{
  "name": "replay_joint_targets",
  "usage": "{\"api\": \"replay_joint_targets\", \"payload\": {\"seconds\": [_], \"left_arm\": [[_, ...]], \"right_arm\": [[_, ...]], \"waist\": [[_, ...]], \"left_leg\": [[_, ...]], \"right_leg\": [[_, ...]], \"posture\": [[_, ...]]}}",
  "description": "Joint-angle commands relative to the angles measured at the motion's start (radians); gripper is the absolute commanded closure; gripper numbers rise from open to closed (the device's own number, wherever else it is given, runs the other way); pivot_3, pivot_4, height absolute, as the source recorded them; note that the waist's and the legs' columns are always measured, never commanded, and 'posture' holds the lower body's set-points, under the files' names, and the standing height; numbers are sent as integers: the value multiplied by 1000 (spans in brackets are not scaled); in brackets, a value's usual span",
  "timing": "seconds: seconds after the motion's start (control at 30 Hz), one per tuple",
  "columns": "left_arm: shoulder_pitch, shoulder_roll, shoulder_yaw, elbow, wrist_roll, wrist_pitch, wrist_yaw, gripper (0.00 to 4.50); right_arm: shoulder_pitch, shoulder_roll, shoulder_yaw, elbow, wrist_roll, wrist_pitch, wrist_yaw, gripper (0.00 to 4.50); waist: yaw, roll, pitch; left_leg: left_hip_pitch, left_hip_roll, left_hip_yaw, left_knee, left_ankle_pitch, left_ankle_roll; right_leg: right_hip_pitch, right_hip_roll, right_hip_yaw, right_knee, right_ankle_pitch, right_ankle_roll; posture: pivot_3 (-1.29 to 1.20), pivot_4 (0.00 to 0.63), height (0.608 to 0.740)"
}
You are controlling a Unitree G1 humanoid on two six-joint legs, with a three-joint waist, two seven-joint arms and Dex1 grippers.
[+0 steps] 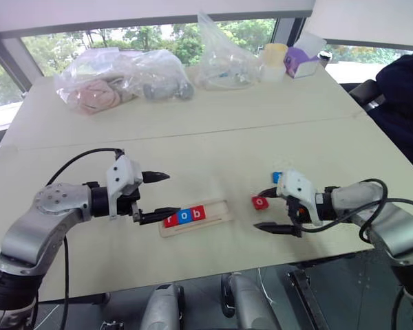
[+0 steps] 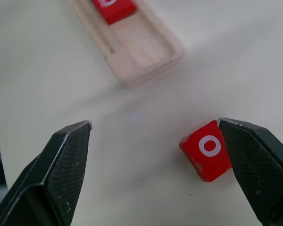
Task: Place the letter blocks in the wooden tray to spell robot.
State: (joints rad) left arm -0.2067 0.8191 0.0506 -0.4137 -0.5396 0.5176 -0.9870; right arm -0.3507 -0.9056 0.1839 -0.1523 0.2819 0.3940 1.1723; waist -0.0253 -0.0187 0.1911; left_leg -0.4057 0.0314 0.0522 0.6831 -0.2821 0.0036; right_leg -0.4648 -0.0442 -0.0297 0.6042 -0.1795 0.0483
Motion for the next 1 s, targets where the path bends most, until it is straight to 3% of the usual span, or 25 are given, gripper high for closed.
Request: {"api": "replay_joint_targets", "payload": {"seconds": [0.03,0.2,0.67,0.77,0.93,1.0], "left_arm": [[-11,-2,14,-19,1,-16,5,0],[5,1,25,-36,1,-9,16,0],[49,13,61,-84,-11,14,48,0],[55,15,67,-90,-13,17,51,0],[60,15,74,-91,-14,18,49,0],[58,15,74,-91,-14,18,49,0]], "right_arm": [[-91,29,8,158,-30,-138,86,94],[-205,81,46,390,-85,-236,165,94],[-286,126,90,641,-192,-367,276,94],[-290,134,90,653,-199,-373,287,921],[-271,154,73,564,-161,-321,288,3387],[-262,157,65,517,-151,-298,283,3399]], "waist": [[6,0,0],[16,0,0],[15,0,0],[15,0,0],[15,0,0],[15,0,0]], "left_leg": [[0,0,0,0,0,0],[1,0,1,0,0,0],[5,0,1,1,0,0],[7,-1,1,1,0,0],[9,0,1,1,0,0],[9,0,1,1,0,0]], "right_leg": [[0,0,0,0,0,-1],[2,0,-1,0,1,-2],[5,-1,0,3,1,-2],[6,-1,0,5,1,-2],[6,0,0,8,1,-3],[6,0,1,8,1,-3]], "posture": [[0,150,740],[0,150,740],[0,150,740],[0,150,740],[0,150,740],[0,150,740]]}}
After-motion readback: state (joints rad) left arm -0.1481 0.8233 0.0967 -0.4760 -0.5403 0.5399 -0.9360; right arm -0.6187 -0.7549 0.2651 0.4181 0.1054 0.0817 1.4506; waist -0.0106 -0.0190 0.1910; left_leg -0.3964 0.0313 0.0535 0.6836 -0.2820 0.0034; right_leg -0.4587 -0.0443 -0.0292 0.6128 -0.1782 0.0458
